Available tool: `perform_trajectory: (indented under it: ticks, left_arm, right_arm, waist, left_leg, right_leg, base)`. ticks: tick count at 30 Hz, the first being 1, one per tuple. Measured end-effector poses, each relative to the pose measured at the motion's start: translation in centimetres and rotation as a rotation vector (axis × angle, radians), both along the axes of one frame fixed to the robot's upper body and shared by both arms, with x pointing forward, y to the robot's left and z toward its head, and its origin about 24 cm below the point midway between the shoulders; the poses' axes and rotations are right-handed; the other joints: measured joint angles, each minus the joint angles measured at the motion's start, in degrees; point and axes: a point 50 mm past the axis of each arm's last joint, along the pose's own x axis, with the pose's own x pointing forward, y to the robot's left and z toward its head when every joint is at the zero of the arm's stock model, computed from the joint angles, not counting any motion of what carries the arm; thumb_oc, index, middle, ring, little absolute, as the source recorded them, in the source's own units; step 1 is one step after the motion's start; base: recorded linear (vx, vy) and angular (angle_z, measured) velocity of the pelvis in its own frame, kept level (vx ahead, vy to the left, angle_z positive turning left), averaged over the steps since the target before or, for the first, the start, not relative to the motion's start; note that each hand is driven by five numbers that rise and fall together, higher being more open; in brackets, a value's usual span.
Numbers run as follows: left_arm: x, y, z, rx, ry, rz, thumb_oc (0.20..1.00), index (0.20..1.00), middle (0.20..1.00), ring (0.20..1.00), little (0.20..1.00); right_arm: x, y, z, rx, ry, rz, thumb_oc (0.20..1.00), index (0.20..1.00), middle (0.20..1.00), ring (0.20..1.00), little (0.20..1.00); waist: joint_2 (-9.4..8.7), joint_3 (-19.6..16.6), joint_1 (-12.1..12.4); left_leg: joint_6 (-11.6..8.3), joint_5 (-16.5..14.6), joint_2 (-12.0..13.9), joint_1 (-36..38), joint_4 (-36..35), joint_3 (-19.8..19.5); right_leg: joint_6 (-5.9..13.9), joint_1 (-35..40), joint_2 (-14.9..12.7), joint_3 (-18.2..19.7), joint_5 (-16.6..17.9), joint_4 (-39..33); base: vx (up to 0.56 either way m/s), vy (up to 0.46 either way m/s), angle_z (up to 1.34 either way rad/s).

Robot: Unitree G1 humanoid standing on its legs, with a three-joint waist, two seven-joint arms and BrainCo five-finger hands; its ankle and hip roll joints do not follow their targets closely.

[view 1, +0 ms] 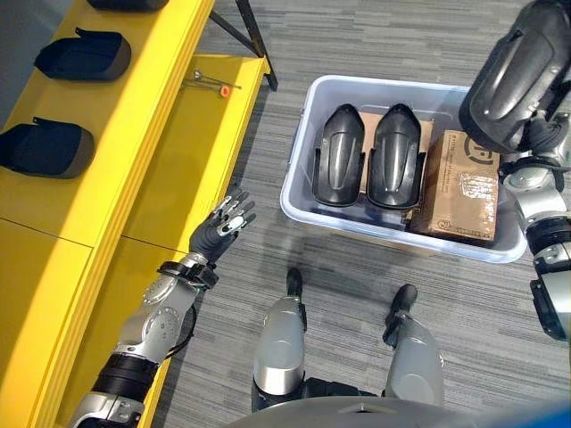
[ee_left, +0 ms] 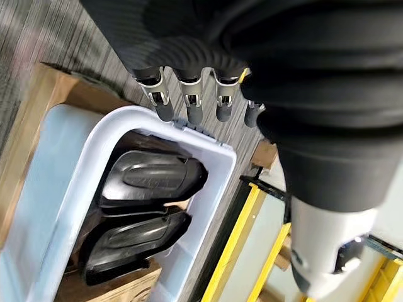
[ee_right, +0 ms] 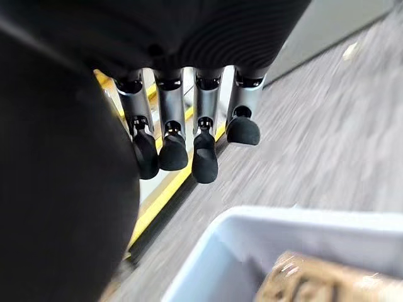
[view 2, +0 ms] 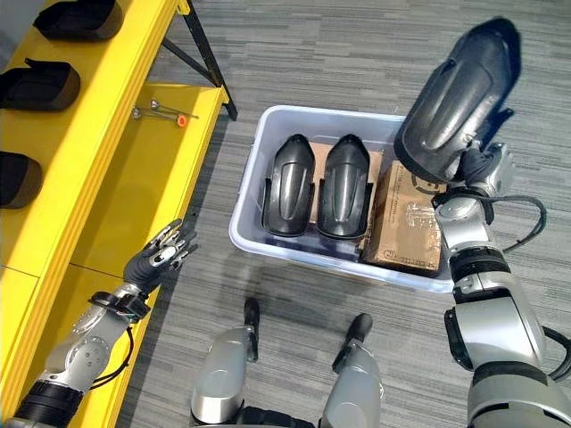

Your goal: Move parts from the plastic box to the shelf.

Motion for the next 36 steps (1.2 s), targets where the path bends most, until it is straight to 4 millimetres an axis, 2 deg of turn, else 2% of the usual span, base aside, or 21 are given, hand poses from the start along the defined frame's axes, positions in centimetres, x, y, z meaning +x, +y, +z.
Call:
perform_trajectory:
  ticks: [3,6,8,12,16,24,26,29,31,33,34,35,36]
  left_arm:
    - [-0.7,0.2,-0.8,0.015,0.027,0.015,1.0,1.0,1.0,1.0,1.0]
    - [-1.2,0.2,-1.5,0.016,0.049,0.026,1.0,1.0,1.0,1.0,1.0]
    - [-1.9,0.3,-2.1,0.008,0.071,0.039,1.0,1.0,1.0,1.0,1.0]
    - [-2.3,0.6,-2.5,0.027,0.087,0.051,1.0,1.0,1.0,1.0,1.0]
    - [-2.4,0.6,-2.6,0.049,0.092,0.055,1.0,1.0,1.0,1.0,1.0]
    - [-2.6,1.0,-2.8,0.073,0.108,0.084,1.0,1.0,1.0,1.0,1.0]
    - [-2.8,1.4,-2.8,0.092,0.111,0.095,1.0,1.0,1.0,1.0,1.0]
    - [-2.8,1.4,-2.9,0.118,0.112,0.093,1.0,1.0,1.0,1.0,1.0]
    - [-3.0,1.8,-2.8,0.142,0.111,0.104,1.0,1.0,1.0,1.0,1.0]
    - [-3.1,2.0,-2.9,0.166,0.114,0.108,1.0,1.0,1.0,1.0,1.0]
    - [-3.2,2.0,-3.0,0.168,0.122,0.11,1.0,1.0,1.0,1.0,1.0]
    - [-3.2,2.0,-3.1,0.189,0.126,0.111,1.0,1.0,1.0,1.0,1.0]
    - [-2.7,1.9,-2.7,0.198,0.11,0.114,1.0,1.0,1.0,1.0,1.0]
  right_arm:
    - [-0.1,2.6,-1.9,0.025,0.009,0.121,0.2,0.2,0.2,0.2,0.2]
    - [-0.5,4.1,-3.9,0.047,0.046,0.189,0.2,0.2,0.2,0.2,0.2]
    - [-1.0,5.7,-5.4,0.071,0.072,0.253,0.2,0.2,0.2,0.2,0.2]
    - [-1.6,7.9,-7.0,0.098,0.092,0.323,0.2,0.2,0.2,0.2,0.2]
    - [-1.9,9.1,-8.2,0.121,0.12,0.352,0.2,0.2,0.2,0.2,0.2]
    - [-2.4,10.8,-9.0,0.123,0.146,0.427,0.2,0.2,0.2,0.2,0.2]
    - [-2.4,12.0,-9.4,0.152,0.151,0.458,0.2,0.2,0.2,0.2,0.2]
    - [-2.9,12.5,-9.8,0.167,0.155,0.484,0.2,0.2,0.2,0.2,0.2]
    - [-3.1,13.3,-10.1,0.18,0.164,0.514,0.2,0.2,0.2,0.2,0.2]
    - [-3.1,14.4,-10.1,0.195,0.159,0.55,0.2,0.2,0.2,0.2,0.2]
    - [-3.1,15.2,-10.1,0.197,0.162,0.573,0.2,0.2,0.2,0.2,0.2]
    - [-3.2,16.5,-10.3,0.198,0.168,0.611,0.2,0.2,0.2,0.2,0.2]
    - [-3.3,16.6,-10.5,0.19,0.181,0.618,0.2,0.2,0.2,0.2,0.2]
  waist:
    - [-1.18,-2.94,-0.19]
    - [-1.75,-5.28,-0.12]
    - [-2.59,-8.29,-0.07]
    - [-3.53,-10.72,-0.08]
    - [-4.13,-11.49,0.11]
    - [-4.57,-12.77,1.69]
    - [-5.13,-13.53,1.94]
    - [-5.5,-13.74,3.14]
    - [-6.57,-14.35,3.23]
    - [-7.04,-14.61,3.46]
    - [-7.14,-14.79,3.58]
    - [-6.91,-14.89,3.35]
    - [-6.77,-14.83,2.85]
  left_leg:
    - [0.04,-0.08,-0.15,1.66,-1.58,0.32]
    - [-0.19,-0.01,-0.31,4.46,-2.86,0.73]
    - [-0.25,0.01,-0.47,5.48,-3.94,1.05]
    - [0.09,-0.56,-0.68,6.62,-3.93,1.11]
    - [0.07,-0.61,-0.75,7.43,-3.92,0.52]
    - [0.27,-0.5,-1.57,7.44,-4.2,-0.22]
    - [0.58,-0.21,-2.12,7.46,-4.9,-0.33]
    - [0.67,-0.23,-2.91,7.41,-4.75,-0.76]
    - [0.94,-0.44,-3.7,6.78,-4.07,-1.09]
    - [1.35,-1.28,-3.73,6.39,-2.69,-0.35]
    - [1.7,-1.66,-3.69,6.51,-2.44,0.41]
    - [2.78,-2.79,-3.55,5.87,-1.86,2.73]
    - [3.29,-2.82,-3.35,5.57,-1.95,2.81]
  right_leg:
    - [0.18,1.5,0.23,-0.08,0.11,-1.46]
    - [0.27,4.36,0.35,-0.21,0.17,-2.93]
    - [0.65,5.27,0.48,-0.26,0.42,-4.15]
    - [0.59,7.08,0.4,-0.4,0.38,-5.16]
    - [0.65,8.95,0.34,-1.4,0.39,-6.05]
    - [0.9,10.62,-0.21,-2.51,1.3,-7.99]
    - [1.25,11.36,-0.6,-3.24,1.92,-9.13]
    - [1.14,12.23,-1.09,-4.05,2.69,-10.06]
    - [0.84,12.3,-1.88,-5.02,2.88,-10.08]
    - [-0.44,12.03,-2.07,-6.63,4.31,-10.12]
    - [-0.44,11.39,-2.14,-8.51,6.03,-10.06]
    - [-0.63,9.88,-2.0,-9.65,11.41,-11.37]
    - [-0.36,9.67,-1.79,-9.4,10.92,-10.71]
  base:
    - [0.09,0.103,-0.02]
    - [0.1,0.108,-0.01]
    - [0.09,0.115,-0.02]
    - [0.07,0.113,0.02]
    - [0.04,0.139,0.1]
    - [-0.03,0.17,0.07]
    - [-0.07,0.166,0.12]
    - [-0.1,0.188,0.12]
    - [-0.14,0.189,0.15]
    - [-0.1,0.115,-0.17]
    - [-0.1,0.094,-0.73]
    - [-0.07,0.063,-0.68]
    - [-0.01,0.03,-0.47]
